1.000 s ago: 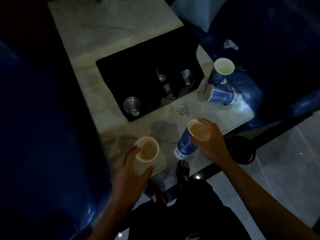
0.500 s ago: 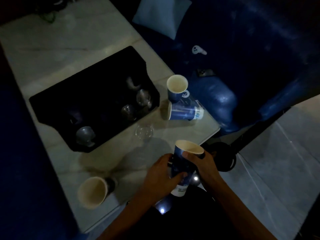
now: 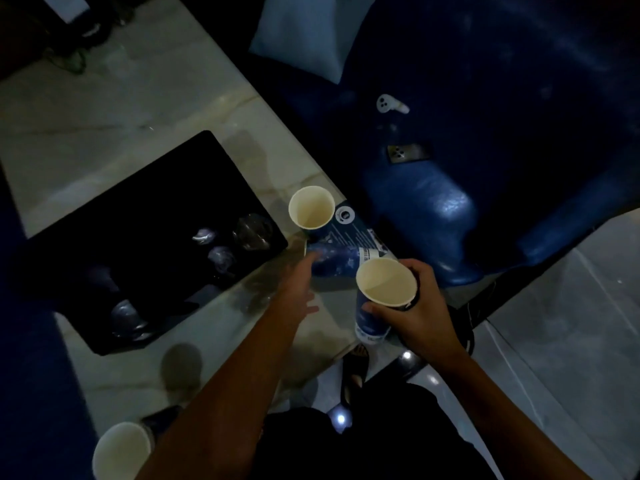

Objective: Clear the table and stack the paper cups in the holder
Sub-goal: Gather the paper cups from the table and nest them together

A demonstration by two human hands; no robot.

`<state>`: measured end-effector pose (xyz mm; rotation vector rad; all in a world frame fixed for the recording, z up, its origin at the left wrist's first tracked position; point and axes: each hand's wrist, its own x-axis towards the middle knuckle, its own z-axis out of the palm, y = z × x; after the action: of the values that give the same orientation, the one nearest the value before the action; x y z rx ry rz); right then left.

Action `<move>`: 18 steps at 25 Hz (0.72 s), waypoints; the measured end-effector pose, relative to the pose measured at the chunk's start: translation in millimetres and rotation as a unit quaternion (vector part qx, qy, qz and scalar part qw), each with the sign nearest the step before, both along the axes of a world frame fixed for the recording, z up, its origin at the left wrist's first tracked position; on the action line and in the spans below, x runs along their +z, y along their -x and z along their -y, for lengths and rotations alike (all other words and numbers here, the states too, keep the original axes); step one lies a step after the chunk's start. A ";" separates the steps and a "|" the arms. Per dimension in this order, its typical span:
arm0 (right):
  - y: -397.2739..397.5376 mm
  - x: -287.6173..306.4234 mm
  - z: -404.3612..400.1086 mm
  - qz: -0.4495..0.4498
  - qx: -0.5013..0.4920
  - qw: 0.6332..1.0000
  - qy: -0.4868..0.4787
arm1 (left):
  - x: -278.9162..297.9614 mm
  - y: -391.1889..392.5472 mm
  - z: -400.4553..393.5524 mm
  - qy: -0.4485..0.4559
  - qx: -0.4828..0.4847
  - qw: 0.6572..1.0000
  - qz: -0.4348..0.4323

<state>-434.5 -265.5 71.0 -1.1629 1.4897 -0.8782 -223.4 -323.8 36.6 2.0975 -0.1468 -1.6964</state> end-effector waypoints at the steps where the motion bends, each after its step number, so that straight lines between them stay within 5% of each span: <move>1: 0.5 -0.3 3.3 -0.007 0.002 1.000 0.002 | -3.3 6.4 3.2 -0.003 0.018 0.999 -0.037; 5: 1.3 -9.5 6.0 -0.016 -0.004 1.000 -0.011 | -16.2 29.3 16.2 -0.001 0.099 0.990 -0.096; 8: 2.6 -15.4 5.7 -0.025 0.002 1.000 -0.017 | -32.2 38.7 22.2 0.037 0.084 0.993 -0.078; 13: 7.7 -20.6 8.4 -0.049 0.008 0.999 -0.017 | -35.6 43.9 24.9 0.071 0.245 0.966 -0.032; 18: 18.8 -24.0 9.6 -0.049 -0.014 0.998 -0.036 | -27.9 38.4 -5.1 0.172 0.145 0.970 0.089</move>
<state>-453.2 -275.1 47.1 -1.1493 1.6074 -0.7894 -261.7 -318.7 8.8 1.8991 -0.1655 -1.2149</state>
